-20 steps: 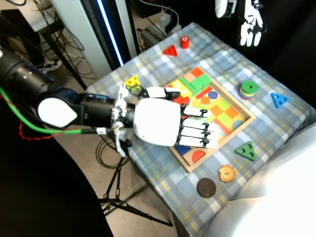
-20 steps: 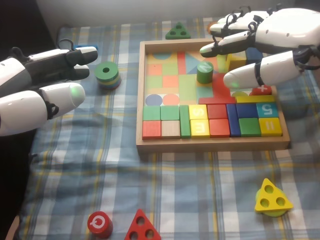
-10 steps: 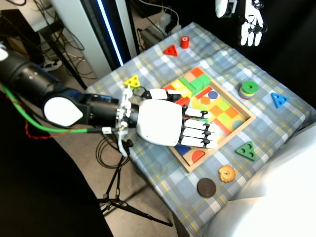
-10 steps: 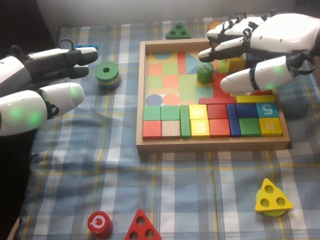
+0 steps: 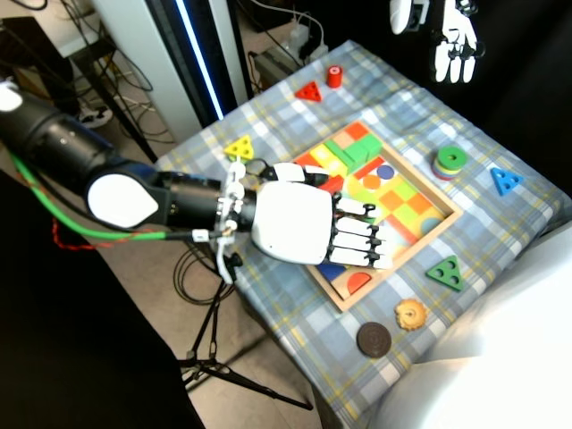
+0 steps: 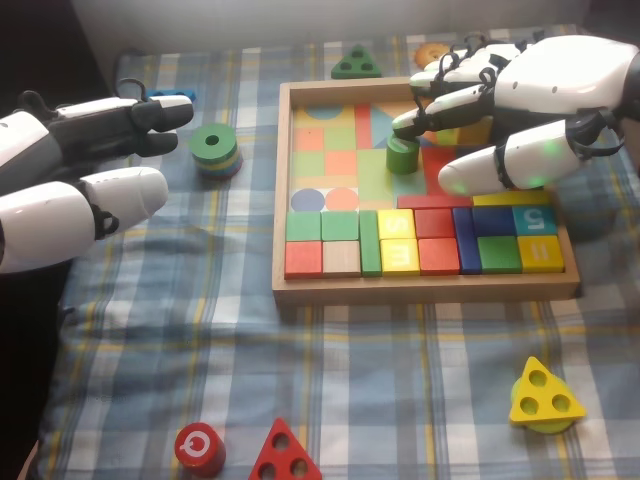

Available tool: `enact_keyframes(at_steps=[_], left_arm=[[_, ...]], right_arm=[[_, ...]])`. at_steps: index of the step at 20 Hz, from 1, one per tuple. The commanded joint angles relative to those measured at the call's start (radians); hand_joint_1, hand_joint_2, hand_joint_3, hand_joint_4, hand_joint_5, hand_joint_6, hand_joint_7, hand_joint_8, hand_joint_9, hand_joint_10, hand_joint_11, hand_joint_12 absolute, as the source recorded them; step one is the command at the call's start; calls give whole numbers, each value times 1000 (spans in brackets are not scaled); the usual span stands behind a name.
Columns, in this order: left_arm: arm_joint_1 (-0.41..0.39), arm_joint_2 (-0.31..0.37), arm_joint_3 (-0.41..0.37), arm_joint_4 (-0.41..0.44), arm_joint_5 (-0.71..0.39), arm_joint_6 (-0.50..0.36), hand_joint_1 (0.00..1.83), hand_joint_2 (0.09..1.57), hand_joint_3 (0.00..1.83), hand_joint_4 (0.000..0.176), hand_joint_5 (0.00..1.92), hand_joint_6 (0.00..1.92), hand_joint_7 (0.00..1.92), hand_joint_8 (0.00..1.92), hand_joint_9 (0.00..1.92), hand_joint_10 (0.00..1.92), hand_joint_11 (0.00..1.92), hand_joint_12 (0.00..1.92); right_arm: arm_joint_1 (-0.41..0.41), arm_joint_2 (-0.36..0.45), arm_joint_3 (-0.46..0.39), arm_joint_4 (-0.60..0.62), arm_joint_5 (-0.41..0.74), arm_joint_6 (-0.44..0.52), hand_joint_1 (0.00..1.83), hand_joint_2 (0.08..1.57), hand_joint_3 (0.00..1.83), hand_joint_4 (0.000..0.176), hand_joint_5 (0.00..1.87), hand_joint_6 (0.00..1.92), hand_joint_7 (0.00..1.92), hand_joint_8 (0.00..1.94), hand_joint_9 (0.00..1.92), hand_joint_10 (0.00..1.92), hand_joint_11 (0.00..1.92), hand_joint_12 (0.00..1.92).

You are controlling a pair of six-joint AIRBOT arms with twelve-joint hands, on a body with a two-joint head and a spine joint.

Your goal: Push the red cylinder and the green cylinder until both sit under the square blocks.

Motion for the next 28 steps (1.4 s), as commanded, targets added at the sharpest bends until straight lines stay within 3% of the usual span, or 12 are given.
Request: enact_keyframes(at_steps=[1, 2, 4, 6, 7, 9, 11, 15, 17, 19, 24, 28], left_arm=[[-15, 1, 5, 3, -120, -8, 397, 1418, 0, 74, 369, 1, 459, 1, 304, 3, 0, 415], [-15, 1, 5, 3, -120, -8, 388, 1419, 0, 73, 368, 0, 460, 1, 305, 2, 0, 415], [-15, 1, 4, 3, -120, -8, 395, 1416, 0, 92, 363, 0, 468, 3, 316, 4, 0, 458], [-15, 0, 4, 3, -120, -8, 389, 1416, 0, 102, 357, 0, 470, 2, 312, 2, 0, 458], [-15, 0, 4, 3, -119, -9, 400, 1416, 0, 102, 356, 0, 470, 2, 311, 1, 0, 448], [-15, 0, 4, 2, -119, -9, 409, 1413, 0, 100, 358, 0, 478, 1, 315, 0, 0, 460], [-15, 0, 4, 1, -117, -10, 401, 1412, 0, 99, 358, 1, 474, 2, 313, 4, 0, 437], [-15, 0, 4, 0, -117, -11, 419, 1407, 0, 106, 363, 1, 480, 1, 320, 1, 0, 495], [-15, -1, 4, 0, -116, -11, 407, 1413, 1, 108, 359, 1, 480, 1, 316, 0, 0, 484], [-15, -2, 4, 0, -115, -11, 404, 1416, 1, 109, 362, 2, 479, 0, 312, 0, 0, 479], [-15, -3, 4, 0, -114, -12, 400, 1413, 0, 113, 361, 0, 482, 1, 319, 1, 0, 505], [-15, -4, 5, 0, -114, -12, 370, 1419, 2, 117, 354, 1, 479, 0, 311, 1, 0, 462]], right_arm=[[11, -2, 4, 3, 49, 11, 0, 1170, 1, 176, 316, 2, 30, 1, 0, 0, 0, 0], [11, -2, 4, -7, 48, 16, 0, 1176, 3, 176, 315, 2, 27, 0, 0, 0, 0, 0], [11, -2, 3, -32, 44, 28, 0, 1189, 8, 159, 327, 6, 61, 13, 0, 0, 0, 0], [11, -2, 3, -49, 42, 40, 0, 1170, 0, 168, 316, 0, 34, 0, 0, 0, 0, 0], [11, -2, 1, -60, 42, 50, 0, 1172, 0, 162, 310, 0, 28, 0, 0, 0, 0, 0], [11, 7, -9, -81, 40, 63, 0, 1161, 0, 175, 303, 0, 2, 0, 0, 0, 0, 0], [11, 24, -20, -87, 40, 65, 0, 1169, 0, 168, 298, 0, 0, 0, 0, 0, 0, 0], [11, 48, -37, -104, 40, 65, 0, 1168, 0, 174, 284, 0, 0, 0, 0, 0, 0, 0], [11, 67, -52, -117, 40, 65, 0, 1168, 0, 160, 271, 1, 0, 0, 0, 0, 0, 0], [11, 83, -64, -125, 40, 65, 0, 1163, 0, 157, 273, 2, 0, 0, 0, 0, 0, 0], [11, 115, -85, -131, 40, 65, 0, 1146, 0, 170, 274, 1, 17, 6, 0, 0, 0, 0], [10, 138, -104, -133, 40, 65, 0, 1126, 0, 159, 276, 2, 38, 10, 0, 0, 0, 0]])
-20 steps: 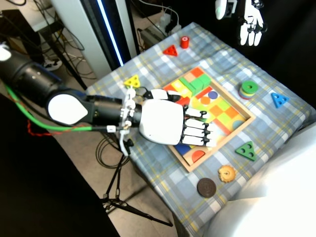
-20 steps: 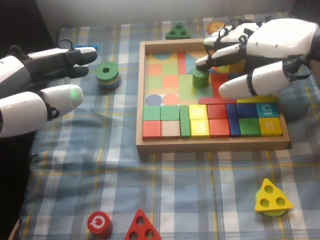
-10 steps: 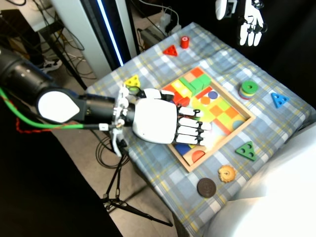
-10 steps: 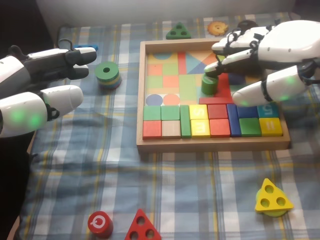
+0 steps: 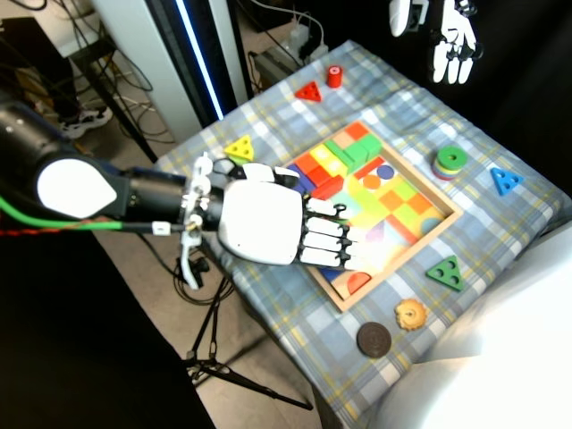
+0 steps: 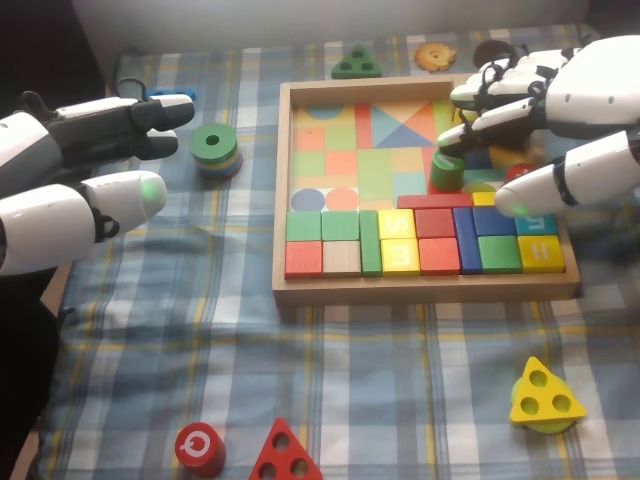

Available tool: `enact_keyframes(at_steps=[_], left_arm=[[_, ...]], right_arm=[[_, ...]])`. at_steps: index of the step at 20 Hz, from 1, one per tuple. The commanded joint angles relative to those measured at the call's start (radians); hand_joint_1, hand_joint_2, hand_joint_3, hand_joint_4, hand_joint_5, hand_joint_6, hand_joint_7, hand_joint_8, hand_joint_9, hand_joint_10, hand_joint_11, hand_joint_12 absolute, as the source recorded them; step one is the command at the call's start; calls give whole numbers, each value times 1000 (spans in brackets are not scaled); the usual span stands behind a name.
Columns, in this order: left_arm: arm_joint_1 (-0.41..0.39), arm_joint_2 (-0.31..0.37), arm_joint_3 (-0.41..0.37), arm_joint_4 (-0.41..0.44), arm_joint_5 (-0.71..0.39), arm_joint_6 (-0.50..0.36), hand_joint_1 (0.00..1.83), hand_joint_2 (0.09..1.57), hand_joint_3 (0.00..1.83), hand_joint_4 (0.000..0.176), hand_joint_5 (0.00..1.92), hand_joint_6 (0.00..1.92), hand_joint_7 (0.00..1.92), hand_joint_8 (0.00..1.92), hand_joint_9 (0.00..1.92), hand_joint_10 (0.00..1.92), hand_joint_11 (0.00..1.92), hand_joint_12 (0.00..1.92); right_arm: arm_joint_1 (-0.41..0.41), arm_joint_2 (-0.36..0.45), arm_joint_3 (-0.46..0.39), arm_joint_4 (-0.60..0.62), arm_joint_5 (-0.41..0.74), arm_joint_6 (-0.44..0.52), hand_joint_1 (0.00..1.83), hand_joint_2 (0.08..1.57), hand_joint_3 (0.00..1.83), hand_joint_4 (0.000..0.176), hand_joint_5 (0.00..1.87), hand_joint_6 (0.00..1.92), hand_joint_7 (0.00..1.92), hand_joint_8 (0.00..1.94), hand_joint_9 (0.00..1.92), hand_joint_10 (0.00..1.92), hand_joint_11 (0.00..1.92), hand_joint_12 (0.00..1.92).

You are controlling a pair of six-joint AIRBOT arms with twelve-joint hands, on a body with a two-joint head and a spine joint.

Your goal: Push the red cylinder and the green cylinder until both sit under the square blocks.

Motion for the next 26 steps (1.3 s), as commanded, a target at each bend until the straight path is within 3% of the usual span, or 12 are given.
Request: enact_keyframes(at_steps=[1, 3, 6, 8, 10, 12, 14, 17, 22, 24, 26], left_arm=[[-15, -3, 5, 3, -118, -9, 369, 1419, 1, 121, 351, 0, 477, 0, 309, 1, 0, 456], [-15, -3, 5, 3, -117, -9, 366, 1425, 1, 111, 348, 1, 460, 0, 310, 2, 0, 417], [-15, -3, 5, 3, -117, -9, 346, 1428, 2, 118, 342, 2, 455, 0, 303, 0, 0, 384], [-14, -4, 5, 3, -116, -9, 341, 1426, 0, 125, 340, 1, 462, 2, 307, 1, 0, 401], [-14, -4, 5, 2, -115, -9, 345, 1427, 0, 127, 335, 0, 462, 0, 299, 1, 0, 378], [-14, -5, 5, 2, -115, -9, 329, 1429, 1, 133, 326, 0, 458, 2, 293, 3, 0, 352], [-14, -6, 5, 1, -113, -9, 327, 1430, 1, 128, 328, 1, 461, 2, 291, 2, 0, 326], [-13, -6, 4, 0, -112, -9, 329, 1433, 1, 132, 322, 0, 455, 0, 285, 0, 0, 314], [-10, -7, 4, -2, -111, -10, 320, 1434, 0, 127, 326, 0, 464, 0, 301, 3, 0, 360], [-6, -7, 3, -4, -111, -10, 316, 1433, 0, 134, 325, 0, 456, 0, 290, 2, 0, 315], [-4, -6, 3, -6, -112, -11, 343, 1431, 0, 132, 330, 1, 455, 0, 288, 1, 0, 288]], right_arm=[[9, 7, -5, 31, 51, 1, 0, 1127, 0, 162, 278, 2, 36, 8, 0, 0, 0, 0], [9, 16, -14, 26, 51, 1, 0, 1113, 0, 168, 283, 4, 25, 2, 0, 0, 0, 0], [5, 36, -32, 20, 52, 1, 0, 1093, 0, 176, 291, 5, 0, 0, 0, 0, 0, 0], [-2, 49, -44, 18, 52, 1, 0, 1087, 0, 156, 296, 6, 0, 0, 0, 0, 0, 0], [-6, 60, -53, 17, 52, 1, 0, 1067, 0, 147, 297, 5, 0, 0, 0, 0, 0, 0], [-12, 78, -64, 17, 52, 1, 0, 1046, 0, 162, 304, 6, 0, 0, 0, 0, 0, 0], [-19, 93, -72, 16, 53, 1, 0, 1053, 0, 148, 300, 3, 0, 0, 0, 0, 0, 0], [-28, 104, -81, 16, 53, 2, 0, 1075, 0, 175, 297, 2, 0, 0, 0, 0, 0, 0], [-40, 147, -112, 18, 65, 6, 0, 1105, 8, 176, 274, 0, 0, 0, 0, 0, 0, 0], [-40, 152, -113, 38, 83, 6, 0, 1107, 8, 176, 275, 1, 0, 0, 0, 0, 0, 0], [-40, 158, -115, 69, 119, 6, 0, 1101, 4, 141, 265, 0, 0, 0, 0, 0, 0, 0]])
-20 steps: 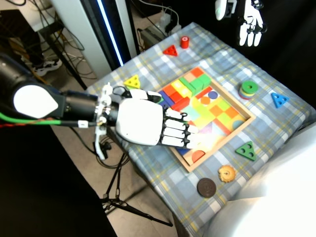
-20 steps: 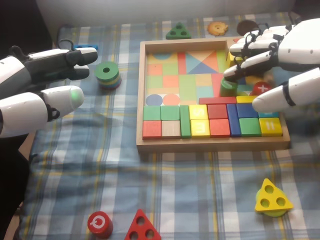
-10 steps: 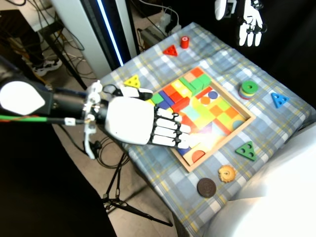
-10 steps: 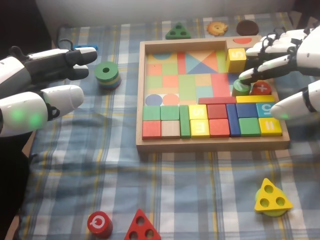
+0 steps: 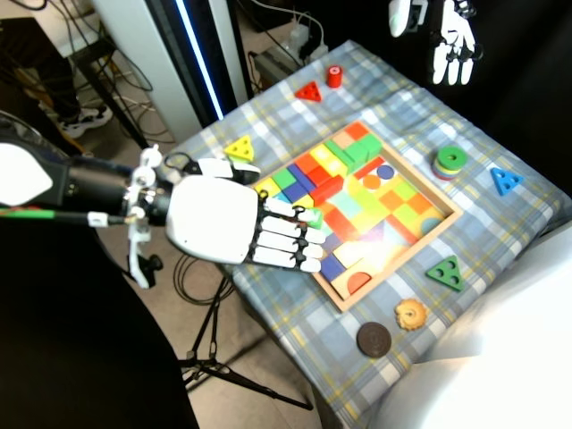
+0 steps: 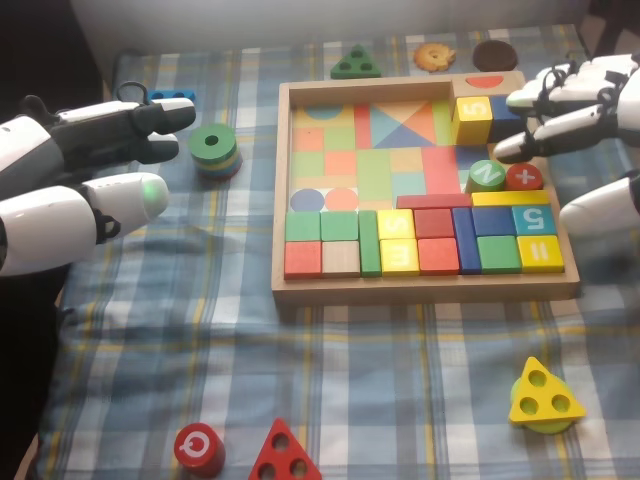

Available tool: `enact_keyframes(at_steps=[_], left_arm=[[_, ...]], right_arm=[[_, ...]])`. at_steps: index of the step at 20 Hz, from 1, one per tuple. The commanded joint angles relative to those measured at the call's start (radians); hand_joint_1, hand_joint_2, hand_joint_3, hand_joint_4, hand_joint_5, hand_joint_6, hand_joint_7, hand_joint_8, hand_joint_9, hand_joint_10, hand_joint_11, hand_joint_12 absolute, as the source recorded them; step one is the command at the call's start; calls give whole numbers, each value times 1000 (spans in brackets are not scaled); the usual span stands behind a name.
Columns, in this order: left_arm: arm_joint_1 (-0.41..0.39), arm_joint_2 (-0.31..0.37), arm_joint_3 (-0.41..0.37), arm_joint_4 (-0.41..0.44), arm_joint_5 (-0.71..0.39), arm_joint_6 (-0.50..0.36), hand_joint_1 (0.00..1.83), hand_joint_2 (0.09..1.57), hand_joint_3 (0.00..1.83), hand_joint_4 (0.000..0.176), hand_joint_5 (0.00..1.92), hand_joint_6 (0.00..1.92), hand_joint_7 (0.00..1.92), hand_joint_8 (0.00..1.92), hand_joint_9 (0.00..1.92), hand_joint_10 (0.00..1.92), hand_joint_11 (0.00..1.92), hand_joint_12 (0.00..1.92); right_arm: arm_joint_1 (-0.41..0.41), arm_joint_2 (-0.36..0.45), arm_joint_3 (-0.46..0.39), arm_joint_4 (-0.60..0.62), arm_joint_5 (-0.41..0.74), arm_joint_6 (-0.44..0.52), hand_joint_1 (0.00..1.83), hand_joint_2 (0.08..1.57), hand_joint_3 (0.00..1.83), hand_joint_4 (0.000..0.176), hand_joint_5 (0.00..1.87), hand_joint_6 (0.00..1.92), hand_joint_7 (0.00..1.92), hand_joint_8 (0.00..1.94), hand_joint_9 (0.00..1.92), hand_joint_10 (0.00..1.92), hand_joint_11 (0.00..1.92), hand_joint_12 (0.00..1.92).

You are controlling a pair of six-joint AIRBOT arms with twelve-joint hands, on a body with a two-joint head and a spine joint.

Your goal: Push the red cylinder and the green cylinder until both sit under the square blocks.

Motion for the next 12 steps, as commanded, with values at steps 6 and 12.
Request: enact_keyframes(at_steps=[6, 12], left_arm=[[-4, -4, 3, 0, -130, -14, 335, 1426, 0, 130, 334, 1, 429, 0, 284, 1, 0, 328], [1, -7, 29, -10, -322, -139, 457, 1407, 0, 60, 315, 0, 444, 5, 307, 3, 0, 498]], right_arm=[[7, 65, -52, 225, 202, -97, 0, 1064, 0, 172, 258, 10, 29, 10, 0, 0, 0, 0], [-28, 145, -154, 627, 504, -368, 0, 1224, 14, 132, 216, 0, 101, 1, 0, 0, 0, 0]])
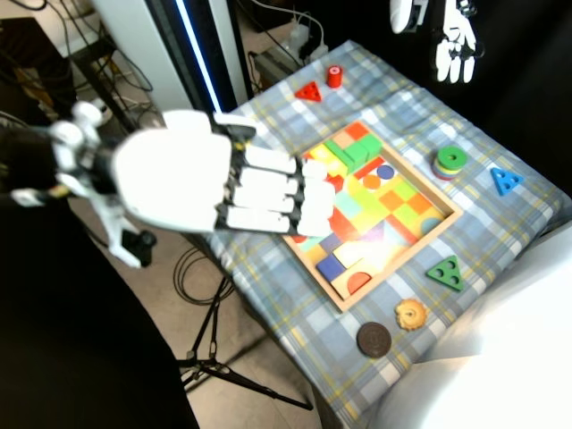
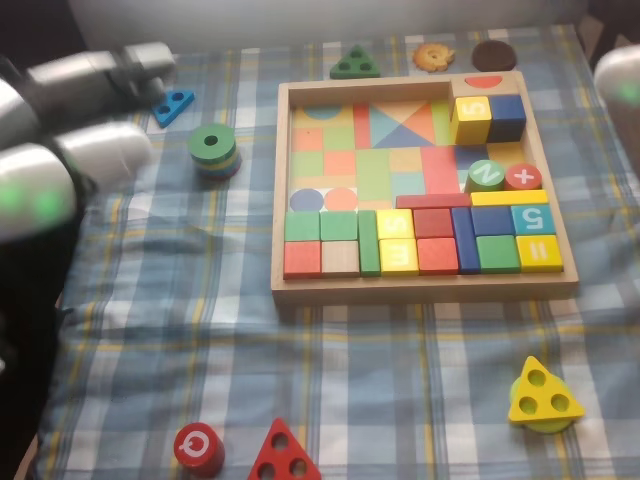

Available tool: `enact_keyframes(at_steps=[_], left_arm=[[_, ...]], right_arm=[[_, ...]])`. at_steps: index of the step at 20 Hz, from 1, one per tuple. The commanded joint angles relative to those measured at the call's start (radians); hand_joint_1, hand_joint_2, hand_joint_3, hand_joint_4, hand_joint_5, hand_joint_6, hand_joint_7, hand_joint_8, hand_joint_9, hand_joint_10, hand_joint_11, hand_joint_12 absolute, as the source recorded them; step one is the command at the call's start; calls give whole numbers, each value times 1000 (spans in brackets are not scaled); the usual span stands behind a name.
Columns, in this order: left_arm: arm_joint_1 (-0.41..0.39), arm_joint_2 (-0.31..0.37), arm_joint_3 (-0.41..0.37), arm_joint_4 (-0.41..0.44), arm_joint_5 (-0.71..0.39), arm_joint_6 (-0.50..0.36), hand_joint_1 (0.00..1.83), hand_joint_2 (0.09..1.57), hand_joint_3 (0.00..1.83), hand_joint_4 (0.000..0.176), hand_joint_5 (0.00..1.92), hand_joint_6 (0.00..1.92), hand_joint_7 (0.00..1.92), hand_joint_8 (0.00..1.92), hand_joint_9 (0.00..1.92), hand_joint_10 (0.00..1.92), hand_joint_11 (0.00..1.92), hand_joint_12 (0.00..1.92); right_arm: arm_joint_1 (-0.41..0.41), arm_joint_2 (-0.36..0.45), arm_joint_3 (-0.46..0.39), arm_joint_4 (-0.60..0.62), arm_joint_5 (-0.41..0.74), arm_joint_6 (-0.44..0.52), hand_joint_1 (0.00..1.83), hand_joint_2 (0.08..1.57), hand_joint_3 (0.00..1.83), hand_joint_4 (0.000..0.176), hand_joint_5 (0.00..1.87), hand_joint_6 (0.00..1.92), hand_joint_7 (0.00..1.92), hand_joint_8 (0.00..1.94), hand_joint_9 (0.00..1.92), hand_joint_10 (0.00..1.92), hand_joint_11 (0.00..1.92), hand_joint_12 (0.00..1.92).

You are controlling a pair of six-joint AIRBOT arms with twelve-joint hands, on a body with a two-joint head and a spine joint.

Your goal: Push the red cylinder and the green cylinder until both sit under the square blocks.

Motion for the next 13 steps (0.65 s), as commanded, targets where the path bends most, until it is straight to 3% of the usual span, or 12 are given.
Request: enact_keyframes(at_steps=[1, 2, 3, 5, 6, 7, 8, 9, 10, 11, 12, 13], left_arm=[[-4, -5, 16, -3, -231, -62, 449, 1414, 2, 35, 260, 3, 437, 1, 294, 3, 0, 399], [-3, -6, 23, 4, -276, -109, 422, 1416, 2, 48, 240, 0, 462, 6, 302, 5, 0, 428], [5, -8, 34, 20, -342, -178, 456, 1406, 0, 15, 215, 1, 501, 11, 366, 24, 0, 701], [21, -17, 47, 46, -434, -282, 448, 1258, 0, 6, 202, 2, 499, 2, 476, 34, 0, 963], [24, -25, 53, 59, -469, -321, 410, 1233, 0, 0, 155, 0, 439, 0, 471, 19, 0, 903], [28, -32, 58, 70, -503, -357, 367, 1277, 10, 0, 158, 4, 361, 1, 474, 15, 0, 910], [34, -39, 63, 78, -538, -393, 56, 1401, 29, 0, 123, 2, 219, 1, 232, 12, 0, 472], [38, -44, 68, 84, -564, -421, 56, 1401, 29, 0, 123, 2, 219, 1, 232, 12, 0, 472], [41, -49, 74, 94, -604, -459, 10, 1402, 17, 0, 231, 49, 138, 1, 102, 3, 0, 215], [42, -51, 78, 102, -632, -481, 94, 1349, 0, 26, 362, 116, 182, 21, 74, 1, 0, 42], [42, -51, 82, 117, -679, -506, 60, 1365, 0, 28, 310, 29, 180, 6, 110, 5, 0, 212], [27, -46, 82, 123, -681, -519, 158, 1335, 0, 11, 357, 25, 265, 12, 185, 20, 0, 443]], right_arm=[[-10, -6, -10, 92, 212, -29, 0, 1249, 22, 149, 110, 0, 44, 0, 0, 0, 0, 0], [-30, -12, -19, 133, 265, -53, 0, 1294, 13, 144, 83, 0, 37, 0, 0, 0, 0, 0], [-78, -25, -38, 206, 360, -89, 79, 1285, 0, 148, 82, 2, 57, 7, 0, 0, 0, 0], [-164, -36, -74, 300, 536, -151, 335, 1219, 0, 173, 85, 1, 134, 9, 61, 8, 0, 0], [-203, -36, -95, 335, 606, -180, 583, 1223, 0, 118, 119, 4, 232, 10, 189, 17, 68, 21], [-238, -35, -112, 363, 672, -202, 725, 1259, 9, 108, 72, 5, 268, 12, 233, 18, 98, 28], [-274, -30, -130, 385, 737, -218, 820, 1226, 0, 61, 113, 4, 310, 1, 348, 12, 217, 39], [-295, -26, -143, 396, 780, -231, 820, 1226, 0, 61, 113, 4, 310, 1, 348, 12, 217, 39], [-310, -18, -160, 400, 817, -256, 537, 1272, 19, 85, 87, 3, 164, 3, 163, 11, 126, 15], [-313, -11, -172, 400, 834, -278, 394, 1327, 14, 35, 226, 16, 233, 10, 205, 14, 182, 39], [-310, 1, -197, 397, 843, -332, 377, 1373, 6, 0, 433, 44, 278, 6, 301, 15, 281, 94], [-295, 6, -209, 381, 843, -368, 581, 1424, 5, 136, 424, 1436, 250, 4, 304, 7, 277, 147]])
